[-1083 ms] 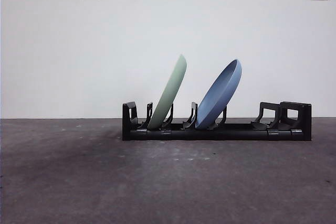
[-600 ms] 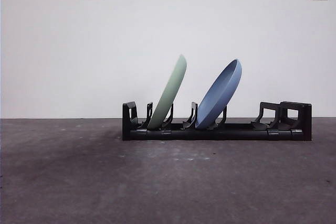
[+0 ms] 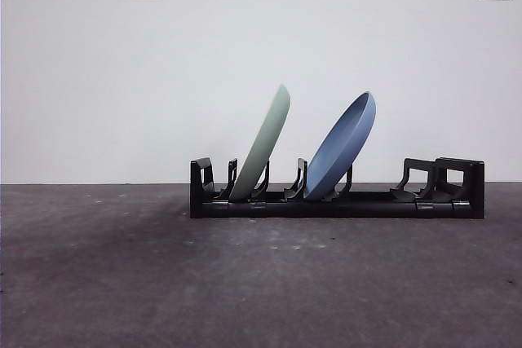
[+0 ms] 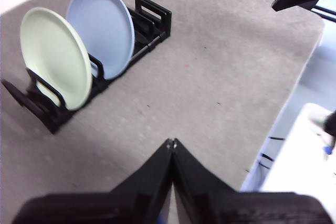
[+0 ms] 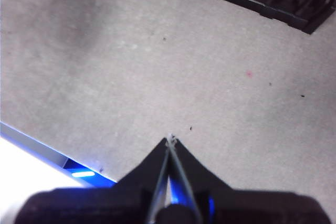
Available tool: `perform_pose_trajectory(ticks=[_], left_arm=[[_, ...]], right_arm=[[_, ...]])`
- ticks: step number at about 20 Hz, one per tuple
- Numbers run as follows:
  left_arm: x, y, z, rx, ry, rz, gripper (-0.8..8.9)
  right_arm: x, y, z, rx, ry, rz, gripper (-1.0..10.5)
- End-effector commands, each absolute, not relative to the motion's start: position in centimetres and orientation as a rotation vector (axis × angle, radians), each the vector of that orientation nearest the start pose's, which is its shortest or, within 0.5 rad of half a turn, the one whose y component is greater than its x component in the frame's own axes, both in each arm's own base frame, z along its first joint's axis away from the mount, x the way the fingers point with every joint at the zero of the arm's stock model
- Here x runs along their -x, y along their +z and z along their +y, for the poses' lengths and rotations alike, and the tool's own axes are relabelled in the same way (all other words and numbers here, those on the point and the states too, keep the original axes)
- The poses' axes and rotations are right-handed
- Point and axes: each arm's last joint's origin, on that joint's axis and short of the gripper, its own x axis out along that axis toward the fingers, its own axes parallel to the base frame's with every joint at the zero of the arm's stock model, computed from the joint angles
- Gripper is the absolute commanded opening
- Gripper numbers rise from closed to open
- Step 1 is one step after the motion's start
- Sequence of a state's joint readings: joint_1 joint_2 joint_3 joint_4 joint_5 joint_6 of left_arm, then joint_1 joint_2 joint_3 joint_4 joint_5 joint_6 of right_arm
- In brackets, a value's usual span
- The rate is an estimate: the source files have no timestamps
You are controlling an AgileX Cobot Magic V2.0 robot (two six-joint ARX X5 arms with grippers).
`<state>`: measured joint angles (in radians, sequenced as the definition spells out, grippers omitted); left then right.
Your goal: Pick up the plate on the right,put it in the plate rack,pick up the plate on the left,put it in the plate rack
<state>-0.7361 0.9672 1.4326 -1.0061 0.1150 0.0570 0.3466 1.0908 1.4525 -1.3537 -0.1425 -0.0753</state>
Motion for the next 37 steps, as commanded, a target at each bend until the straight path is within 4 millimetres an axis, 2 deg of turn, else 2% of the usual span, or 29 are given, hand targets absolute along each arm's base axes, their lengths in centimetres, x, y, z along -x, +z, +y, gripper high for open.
perform_pose_trajectory(ticks=[1, 3, 6, 9, 11, 13, 18, 20, 22, 26, 30, 34, 37], left_arm=[[-11.0, 44.4, -10.0, -0.336, -0.848, 0.34, -0.04], [-11.6, 45.3, -9.4, -0.393, -0.808, 0.206, -0.04], [-12.9, 46.1, -7.1, -0.414, -0.722, 0.101, -0.04], [-13.7, 45.0, -4.6, -0.379, -0.731, 0.004, -0.04], [-13.9, 43.0, -3.5, -0.385, -0.654, -0.042, -0.04], [-13.7, 39.7, -2.6, -0.396, -0.583, -0.085, -0.04], [-12.3, 28.7, -1.0, -0.296, -0.376, -0.071, -0.04], [-11.7, 25.2, -0.7, -0.262, -0.296, -0.047, -0.04], [-11.2, 22.5, -0.5, -0.242, -0.243, -0.018, -0.04], [-10.5, 18.8, -0.1, -0.177, -0.141, 0.019, -0.04], [-10.2, 16.1, 0.1, -0.126, -0.069, 0.054, -0.03], [-9.6, 14.9, 0.2, -0.106, -0.042, 0.17, -0.03], [-9.6, 15.0, 0.2, -0.08, -0.056, 0.159, -0.03]], right_arm=[[-15.0, 39.5, 5.9, 0.173, 0.477, 1.022, 0.0], [-15.4, 39.3, 6.0, 0.175, 0.477, 1.034, 0.0], [-15.7, 39.2, 6.1, 0.176, 0.476, 1.045, 0.0], [-15.8, 39.1, 6.1, 0.18, 0.469, 1.046, 0.0], [-15.8, 39.1, 6.1, 0.18, 0.469, 1.046, 0.0], [-15.8, 39.1, 6.1, 0.18, 0.469, 1.046, 0.0], [-15.8, 39.1, 6.1, 0.18, 0.469, 1.047, 0.0], [-15.8, 39.1, 6.1, 0.18, 0.469, 1.047, 0.0], [-15.8, 39.1, 6.1, 0.18, 0.469, 1.047, 0.0], [-15.8, 39.1, 6.1, 0.18, 0.469, 1.047, 0.0], [-15.8, 39.1, 6.1, 0.18, 0.469, 1.047, 0.0], [-15.8, 39.1, 6.1, 0.18, 0.469, 1.047, 0.0], [-15.8, 39.1, 6.1, 0.18, 0.469, 1.047, 0.0]])
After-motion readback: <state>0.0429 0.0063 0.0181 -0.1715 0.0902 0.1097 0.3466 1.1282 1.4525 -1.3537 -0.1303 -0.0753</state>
